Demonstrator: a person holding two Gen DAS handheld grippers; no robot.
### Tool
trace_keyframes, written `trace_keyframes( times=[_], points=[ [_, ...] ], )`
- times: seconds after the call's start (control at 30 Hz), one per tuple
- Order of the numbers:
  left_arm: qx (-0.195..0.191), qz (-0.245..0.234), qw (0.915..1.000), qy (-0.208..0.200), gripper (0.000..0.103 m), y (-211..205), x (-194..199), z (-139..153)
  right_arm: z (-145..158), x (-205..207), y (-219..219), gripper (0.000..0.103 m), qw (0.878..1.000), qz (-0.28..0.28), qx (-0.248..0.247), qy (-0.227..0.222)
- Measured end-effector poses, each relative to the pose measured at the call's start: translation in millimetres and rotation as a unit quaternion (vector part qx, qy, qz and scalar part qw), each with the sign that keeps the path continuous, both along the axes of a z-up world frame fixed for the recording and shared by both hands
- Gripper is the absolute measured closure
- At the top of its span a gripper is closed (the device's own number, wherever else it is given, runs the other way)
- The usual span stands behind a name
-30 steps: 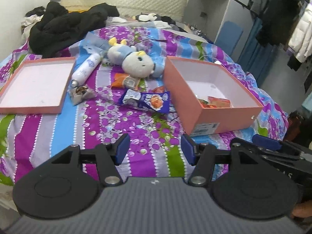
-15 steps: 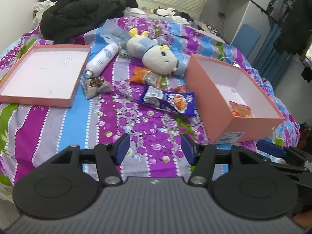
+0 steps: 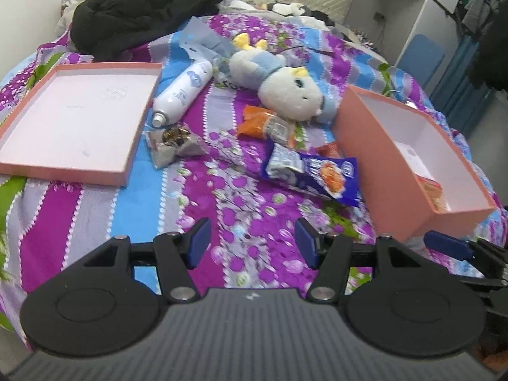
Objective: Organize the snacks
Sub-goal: 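Withdraw both tools from the box and reach toward the remaining snacks, then grasp the clear black-labeled bag with the left tool while the right grasps the blue wrapper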
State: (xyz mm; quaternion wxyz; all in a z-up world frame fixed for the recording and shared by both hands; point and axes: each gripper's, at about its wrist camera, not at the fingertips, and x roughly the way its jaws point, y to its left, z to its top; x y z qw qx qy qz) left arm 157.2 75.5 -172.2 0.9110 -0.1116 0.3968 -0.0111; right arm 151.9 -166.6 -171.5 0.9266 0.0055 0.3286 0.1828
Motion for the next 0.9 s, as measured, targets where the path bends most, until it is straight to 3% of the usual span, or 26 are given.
trace_keyframes(
  times=[0.3, 0.57, 0.73, 0.9],
  points=[
    [0.017, 0.022, 0.9996, 0.003, 0.038, 24.4, 68.5, -25.3, -31.4, 50.7, 33.7, 0.030, 1.000, 0.020, -0.023, 0.004],
    [0.049, 0.029, 0.9983, 0.003, 0.029, 48.4, 127.7, -59.3, -53.3, 107.0, 52.7, 0.030, 0.997, 0.022, -0.064, -0.020],
    [0.101, -0.001, 0.9947, 0.021, 0.025, 51.0, 164.1, -73.7, -69.2, 134.6, 70.0, 0.031, 0.988, 0.060, -0.141, -0.027],
    [0.153, -0.067, 0.9855, 0.029, 0.024, 44.0, 188.3, -79.0, -81.0, 145.3, 78.7, 0.034, 0.976, 0.091, -0.193, -0.041]
  ],
)
